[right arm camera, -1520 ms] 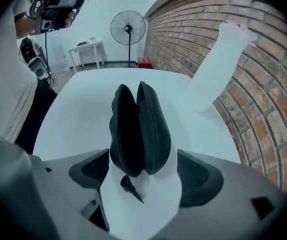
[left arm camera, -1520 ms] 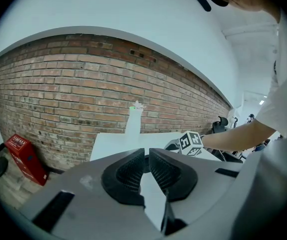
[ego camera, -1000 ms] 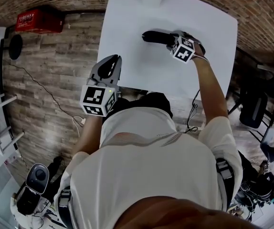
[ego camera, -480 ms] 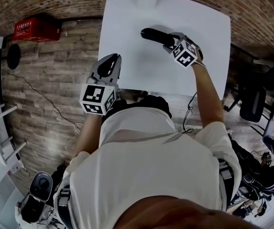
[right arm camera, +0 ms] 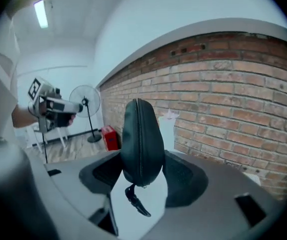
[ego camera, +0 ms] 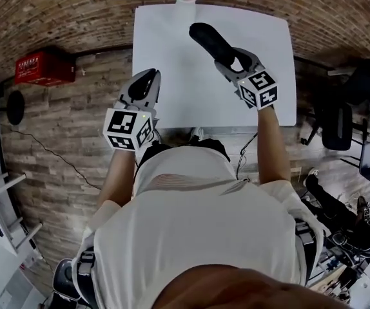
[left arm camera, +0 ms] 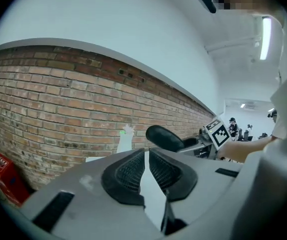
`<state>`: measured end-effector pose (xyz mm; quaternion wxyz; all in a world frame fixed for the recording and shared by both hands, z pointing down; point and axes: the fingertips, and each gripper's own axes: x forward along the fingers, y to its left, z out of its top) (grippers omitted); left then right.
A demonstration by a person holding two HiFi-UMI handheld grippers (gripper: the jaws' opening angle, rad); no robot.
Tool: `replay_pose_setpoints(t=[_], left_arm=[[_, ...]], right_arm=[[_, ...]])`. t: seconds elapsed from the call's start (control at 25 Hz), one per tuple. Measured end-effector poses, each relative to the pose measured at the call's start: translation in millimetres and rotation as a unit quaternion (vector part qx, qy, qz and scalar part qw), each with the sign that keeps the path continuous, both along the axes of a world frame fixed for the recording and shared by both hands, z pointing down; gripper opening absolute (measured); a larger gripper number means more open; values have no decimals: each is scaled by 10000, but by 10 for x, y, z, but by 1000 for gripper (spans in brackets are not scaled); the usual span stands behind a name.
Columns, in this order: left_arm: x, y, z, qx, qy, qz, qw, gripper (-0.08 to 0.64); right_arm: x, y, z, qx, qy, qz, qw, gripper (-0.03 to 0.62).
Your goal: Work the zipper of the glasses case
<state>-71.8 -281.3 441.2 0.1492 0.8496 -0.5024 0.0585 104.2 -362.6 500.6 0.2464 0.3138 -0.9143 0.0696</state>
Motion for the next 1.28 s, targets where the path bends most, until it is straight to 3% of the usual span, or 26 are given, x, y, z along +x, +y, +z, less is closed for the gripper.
replay_pose_setpoints(t=[0.28, 0.48, 0.64, 0.88, 1.08, 1.28], left_arm=[[22, 29, -376, 374, 186, 423, 9982, 37], [68, 87, -559, 551, 371, 698, 9953, 37], [130, 149, -718, 557, 888, 1084, 9886, 37], [317, 262, -998, 434, 1839, 2023, 9609, 42], [494, 398, -1224, 343, 2360, 2917, 9263, 236], [612, 515, -1352, 342, 2531, 3543, 8996, 287]], right_arm=[[20, 449, -908, 246, -1680, 524, 9841, 301], [64, 697, -1184, 286, -2387, 791, 9674, 301], [9, 872, -1269, 45, -2919, 666, 9541, 301], [-138, 1108, -1427, -453, -3743, 231, 9259, 301], [-321, 1303, -1567, -754, -4009, -349, 9124, 301], [-592, 1535, -1623, -1144, -3994, -1079, 9032, 302]])
